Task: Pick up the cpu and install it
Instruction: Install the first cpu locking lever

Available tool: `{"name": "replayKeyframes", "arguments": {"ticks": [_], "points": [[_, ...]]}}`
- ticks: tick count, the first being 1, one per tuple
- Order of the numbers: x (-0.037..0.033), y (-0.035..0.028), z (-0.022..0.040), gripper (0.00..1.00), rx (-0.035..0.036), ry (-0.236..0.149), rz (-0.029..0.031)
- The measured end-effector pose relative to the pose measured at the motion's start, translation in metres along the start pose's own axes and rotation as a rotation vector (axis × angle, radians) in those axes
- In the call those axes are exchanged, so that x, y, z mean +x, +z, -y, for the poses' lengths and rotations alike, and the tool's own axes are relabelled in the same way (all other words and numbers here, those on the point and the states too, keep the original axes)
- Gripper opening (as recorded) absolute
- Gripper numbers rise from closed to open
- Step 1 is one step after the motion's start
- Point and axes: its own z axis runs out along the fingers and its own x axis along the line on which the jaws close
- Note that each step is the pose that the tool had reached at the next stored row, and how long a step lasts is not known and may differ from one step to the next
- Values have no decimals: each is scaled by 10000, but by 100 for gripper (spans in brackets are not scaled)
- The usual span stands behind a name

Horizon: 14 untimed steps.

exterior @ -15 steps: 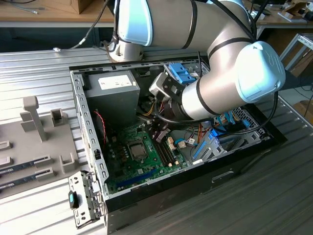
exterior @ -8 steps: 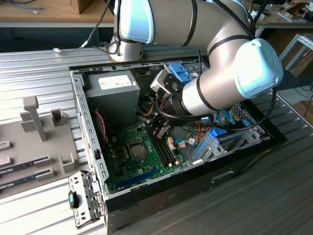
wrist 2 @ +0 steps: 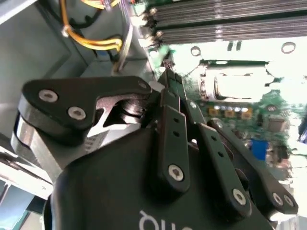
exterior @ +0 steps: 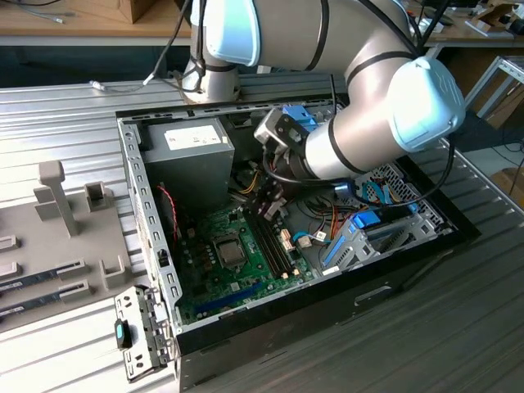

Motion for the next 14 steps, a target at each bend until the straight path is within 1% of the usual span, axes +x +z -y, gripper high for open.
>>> {"name": "replayKeyframes", "arguments": {"ticks": [4,5,6,8,10,11,12,14], "points": [[-122,74,-112,11,0,0,0],[-132,98,-147,11,-1,-2,2],[-111,112,-170,11,0,-13,-7],[-88,127,-197,11,20,-14,-30],[-71,145,-228,11,77,-2,-88],[-65,156,-245,11,136,12,-144],[-62,160,-252,11,210,27,-217],[-60,161,-255,11,477,63,-490]]}}
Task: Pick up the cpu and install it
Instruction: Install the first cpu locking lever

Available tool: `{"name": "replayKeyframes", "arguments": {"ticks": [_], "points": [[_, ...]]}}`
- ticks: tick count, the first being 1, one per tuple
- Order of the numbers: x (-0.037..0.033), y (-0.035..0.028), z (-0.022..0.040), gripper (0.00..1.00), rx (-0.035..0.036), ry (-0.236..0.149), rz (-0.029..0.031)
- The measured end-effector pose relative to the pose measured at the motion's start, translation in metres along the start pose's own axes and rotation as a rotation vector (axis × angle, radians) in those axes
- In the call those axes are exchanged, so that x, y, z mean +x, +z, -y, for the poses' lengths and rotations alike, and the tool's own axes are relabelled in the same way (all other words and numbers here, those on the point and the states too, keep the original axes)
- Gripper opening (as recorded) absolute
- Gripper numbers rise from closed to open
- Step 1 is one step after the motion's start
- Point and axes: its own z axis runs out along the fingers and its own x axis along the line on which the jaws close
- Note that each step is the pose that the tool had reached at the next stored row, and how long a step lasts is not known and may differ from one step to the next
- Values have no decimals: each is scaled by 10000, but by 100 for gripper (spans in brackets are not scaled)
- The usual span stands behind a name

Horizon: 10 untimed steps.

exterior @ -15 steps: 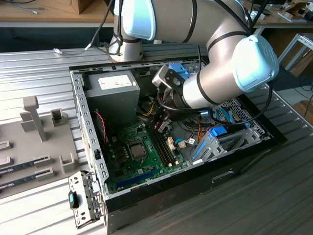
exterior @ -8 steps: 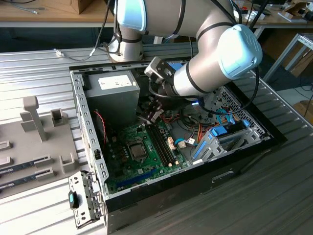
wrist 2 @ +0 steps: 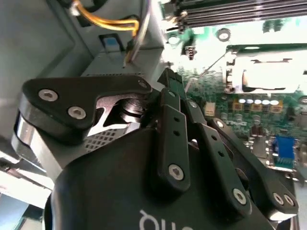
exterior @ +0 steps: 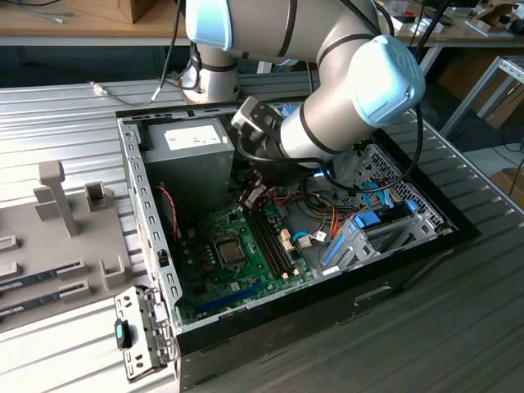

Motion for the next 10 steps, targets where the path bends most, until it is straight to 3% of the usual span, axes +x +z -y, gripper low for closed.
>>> {"name": "replayKeyframes", "arguments": {"ticks": [1,2,3,4,7,10], "points": [[1,0,-1,11,148,10,-160],[0,1,0,11,262,17,-280],[0,0,-1,11,446,34,-473],[1,0,0,11,576,45,-609],[1,-1,-2,11,1047,97,-1101],[1,-32,-18,11,1427,146,-1491]]}}
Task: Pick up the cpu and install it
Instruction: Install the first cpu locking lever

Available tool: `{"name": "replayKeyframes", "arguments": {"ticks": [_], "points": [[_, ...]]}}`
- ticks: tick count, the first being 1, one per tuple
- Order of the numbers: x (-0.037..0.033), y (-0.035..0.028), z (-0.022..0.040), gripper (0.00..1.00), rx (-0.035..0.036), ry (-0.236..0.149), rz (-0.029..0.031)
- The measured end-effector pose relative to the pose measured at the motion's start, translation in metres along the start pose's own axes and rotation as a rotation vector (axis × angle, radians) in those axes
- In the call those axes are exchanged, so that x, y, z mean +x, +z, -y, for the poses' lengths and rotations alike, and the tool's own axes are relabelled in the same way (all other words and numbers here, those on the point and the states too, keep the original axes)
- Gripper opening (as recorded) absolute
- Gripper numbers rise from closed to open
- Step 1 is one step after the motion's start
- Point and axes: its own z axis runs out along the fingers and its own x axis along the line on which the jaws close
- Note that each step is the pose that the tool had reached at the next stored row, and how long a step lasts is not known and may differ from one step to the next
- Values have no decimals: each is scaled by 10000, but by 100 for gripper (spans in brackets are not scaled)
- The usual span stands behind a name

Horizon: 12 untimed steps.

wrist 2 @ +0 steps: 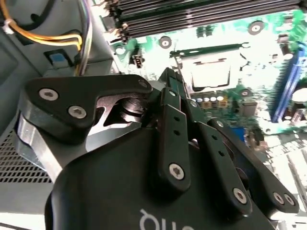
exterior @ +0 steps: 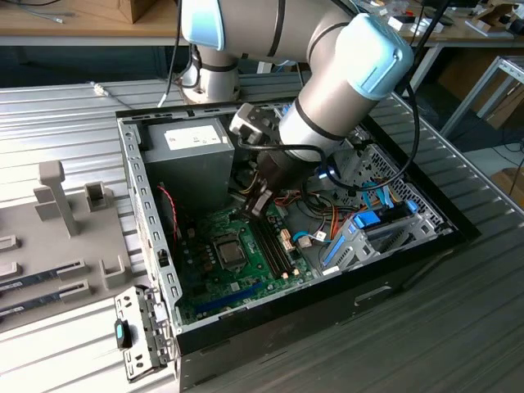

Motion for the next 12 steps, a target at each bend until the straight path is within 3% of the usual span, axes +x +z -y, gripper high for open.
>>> {"name": "replayKeyframes", "arguments": {"ticks": [1,5,7,12], "points": [[2,-7,-3,11,50,4,-51],[9,-42,-16,11,359,49,-363],[12,-41,-19,11,475,70,-480],[24,-38,-28,11,574,100,-582]]}}
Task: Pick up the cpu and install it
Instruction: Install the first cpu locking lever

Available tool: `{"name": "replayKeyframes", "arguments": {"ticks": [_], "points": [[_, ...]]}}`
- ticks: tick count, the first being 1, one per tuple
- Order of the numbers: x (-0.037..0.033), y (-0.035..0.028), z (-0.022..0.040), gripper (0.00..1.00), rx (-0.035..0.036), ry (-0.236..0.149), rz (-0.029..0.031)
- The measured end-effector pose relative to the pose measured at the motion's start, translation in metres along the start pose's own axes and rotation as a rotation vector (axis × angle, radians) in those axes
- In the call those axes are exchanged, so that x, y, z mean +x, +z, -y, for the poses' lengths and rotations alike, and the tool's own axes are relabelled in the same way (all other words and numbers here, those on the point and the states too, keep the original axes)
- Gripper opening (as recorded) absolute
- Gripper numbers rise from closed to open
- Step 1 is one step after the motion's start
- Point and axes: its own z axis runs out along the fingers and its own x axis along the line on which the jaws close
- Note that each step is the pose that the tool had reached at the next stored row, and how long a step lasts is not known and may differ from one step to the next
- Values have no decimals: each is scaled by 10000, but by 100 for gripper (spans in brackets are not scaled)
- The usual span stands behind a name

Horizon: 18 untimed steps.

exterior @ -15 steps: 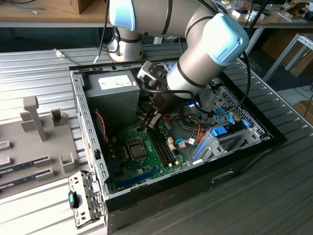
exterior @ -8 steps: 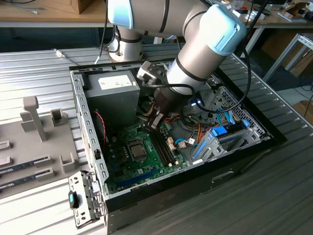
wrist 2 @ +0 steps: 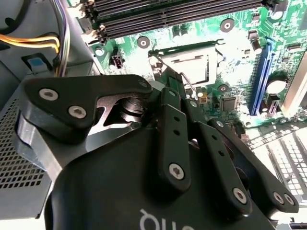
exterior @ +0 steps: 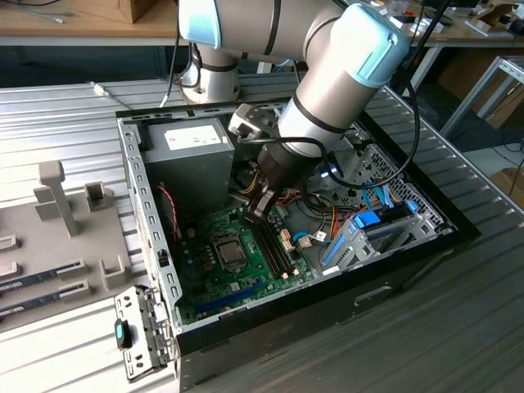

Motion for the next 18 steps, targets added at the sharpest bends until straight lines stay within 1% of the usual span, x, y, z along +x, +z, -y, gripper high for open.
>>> {"name": "replayKeyframes", "arguments": {"ticks": [1,3,7,9,15,18], "points": [[5,1,-5,11,12,3,-12],[13,3,-1,11,17,2,-15],[56,26,49,11,17,4,-20],[86,78,101,11,-1,5,-38],[112,175,182,11,-27,8,-63],[120,231,236,11,-42,8,-77]]}}
